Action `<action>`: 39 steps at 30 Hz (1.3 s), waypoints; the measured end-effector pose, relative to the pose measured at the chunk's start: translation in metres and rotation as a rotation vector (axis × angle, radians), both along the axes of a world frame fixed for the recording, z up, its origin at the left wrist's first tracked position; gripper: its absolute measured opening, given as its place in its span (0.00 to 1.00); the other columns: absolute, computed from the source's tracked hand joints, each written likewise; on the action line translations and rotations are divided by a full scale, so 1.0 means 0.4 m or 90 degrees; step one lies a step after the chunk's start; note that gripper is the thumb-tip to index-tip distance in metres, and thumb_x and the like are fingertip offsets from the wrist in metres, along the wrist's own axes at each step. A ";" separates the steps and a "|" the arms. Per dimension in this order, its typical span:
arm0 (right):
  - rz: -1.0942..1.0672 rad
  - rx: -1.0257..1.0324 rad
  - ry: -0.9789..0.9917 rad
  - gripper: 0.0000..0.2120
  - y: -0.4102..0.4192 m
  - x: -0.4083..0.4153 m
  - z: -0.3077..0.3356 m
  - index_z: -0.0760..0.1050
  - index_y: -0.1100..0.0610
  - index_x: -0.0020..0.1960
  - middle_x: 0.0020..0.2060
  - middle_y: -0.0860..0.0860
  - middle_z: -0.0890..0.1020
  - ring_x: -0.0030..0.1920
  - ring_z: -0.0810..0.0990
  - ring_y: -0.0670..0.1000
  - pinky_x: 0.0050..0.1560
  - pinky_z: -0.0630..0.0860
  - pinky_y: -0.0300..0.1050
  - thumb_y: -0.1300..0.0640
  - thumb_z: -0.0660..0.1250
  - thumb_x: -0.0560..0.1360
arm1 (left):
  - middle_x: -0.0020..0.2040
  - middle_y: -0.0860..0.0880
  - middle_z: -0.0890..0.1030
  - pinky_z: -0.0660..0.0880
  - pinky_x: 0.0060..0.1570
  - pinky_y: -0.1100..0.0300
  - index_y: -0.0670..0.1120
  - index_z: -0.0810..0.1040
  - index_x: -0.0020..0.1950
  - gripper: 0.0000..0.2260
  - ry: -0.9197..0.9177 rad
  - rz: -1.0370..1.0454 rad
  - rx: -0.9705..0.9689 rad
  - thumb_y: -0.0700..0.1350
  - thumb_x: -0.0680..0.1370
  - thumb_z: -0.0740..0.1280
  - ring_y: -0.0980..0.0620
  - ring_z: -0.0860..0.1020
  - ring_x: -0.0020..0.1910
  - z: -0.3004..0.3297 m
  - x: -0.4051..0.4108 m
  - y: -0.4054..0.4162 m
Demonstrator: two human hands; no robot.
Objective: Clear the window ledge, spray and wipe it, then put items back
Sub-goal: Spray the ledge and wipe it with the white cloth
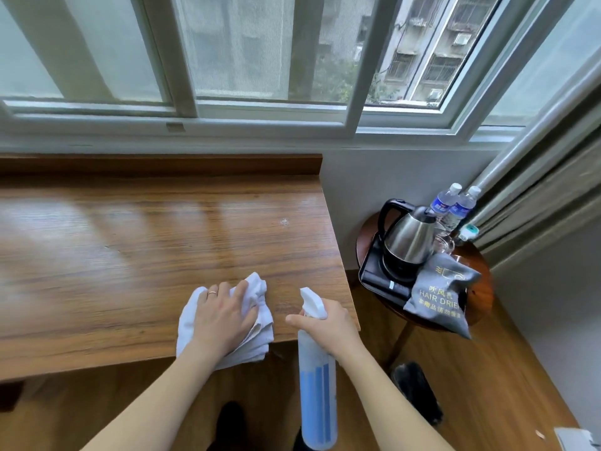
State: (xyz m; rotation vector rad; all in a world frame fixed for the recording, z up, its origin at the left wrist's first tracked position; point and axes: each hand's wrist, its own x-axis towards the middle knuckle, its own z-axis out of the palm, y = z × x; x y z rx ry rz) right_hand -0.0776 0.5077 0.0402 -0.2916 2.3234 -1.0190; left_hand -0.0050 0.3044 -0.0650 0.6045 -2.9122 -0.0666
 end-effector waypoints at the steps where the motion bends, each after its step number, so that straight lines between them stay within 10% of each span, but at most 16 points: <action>1: 0.005 0.003 -0.002 0.19 0.010 -0.003 -0.002 0.78 0.58 0.47 0.38 0.48 0.79 0.40 0.77 0.45 0.40 0.72 0.41 0.42 0.74 0.70 | 0.37 0.42 0.74 0.71 0.39 0.48 0.44 0.77 0.56 0.22 0.001 0.007 -0.003 0.57 0.74 0.56 0.40 0.74 0.36 -0.003 0.019 0.017; 39: 0.114 0.065 -0.041 0.16 0.068 -0.023 -0.080 0.79 0.51 0.47 0.42 0.48 0.83 0.43 0.82 0.47 0.45 0.79 0.44 0.40 0.73 0.69 | 0.53 0.44 0.80 0.70 0.52 0.45 0.50 0.75 0.65 0.27 -0.093 0.057 0.042 0.63 0.74 0.53 0.40 0.77 0.51 0.007 -0.047 -0.072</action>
